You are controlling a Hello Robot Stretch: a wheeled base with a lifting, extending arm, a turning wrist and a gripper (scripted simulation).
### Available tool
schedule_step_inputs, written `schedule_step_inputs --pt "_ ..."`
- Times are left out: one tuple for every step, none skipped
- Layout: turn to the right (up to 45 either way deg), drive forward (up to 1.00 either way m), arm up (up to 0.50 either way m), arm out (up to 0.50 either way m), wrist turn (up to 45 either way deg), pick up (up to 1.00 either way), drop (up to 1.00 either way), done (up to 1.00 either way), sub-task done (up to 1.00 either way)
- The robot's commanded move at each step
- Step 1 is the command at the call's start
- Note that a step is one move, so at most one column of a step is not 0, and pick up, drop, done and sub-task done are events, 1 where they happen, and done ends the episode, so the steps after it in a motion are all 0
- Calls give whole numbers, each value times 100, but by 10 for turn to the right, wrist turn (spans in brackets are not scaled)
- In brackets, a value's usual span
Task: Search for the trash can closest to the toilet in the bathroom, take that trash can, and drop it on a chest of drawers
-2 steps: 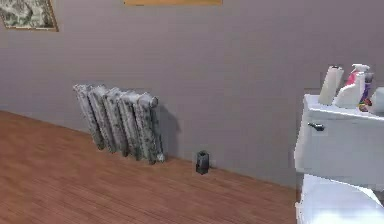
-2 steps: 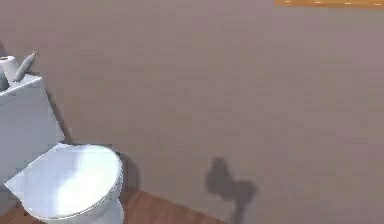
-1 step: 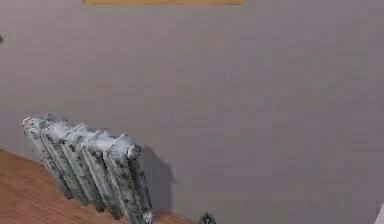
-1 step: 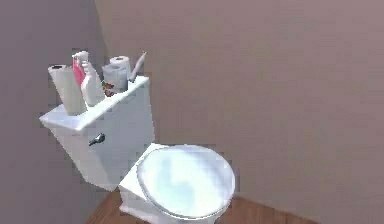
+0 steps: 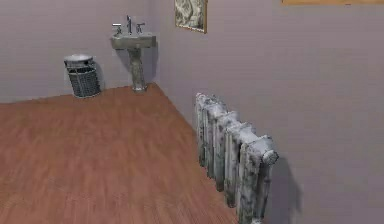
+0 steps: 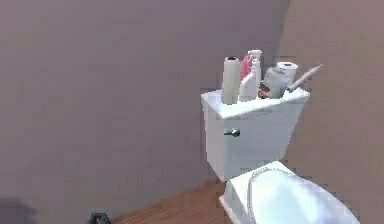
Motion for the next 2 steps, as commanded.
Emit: schedule_step_inputs --pt "-330 0 0 0 0 0 0 0 0" --pt "0 0 8 0 0 0 0 0 0"
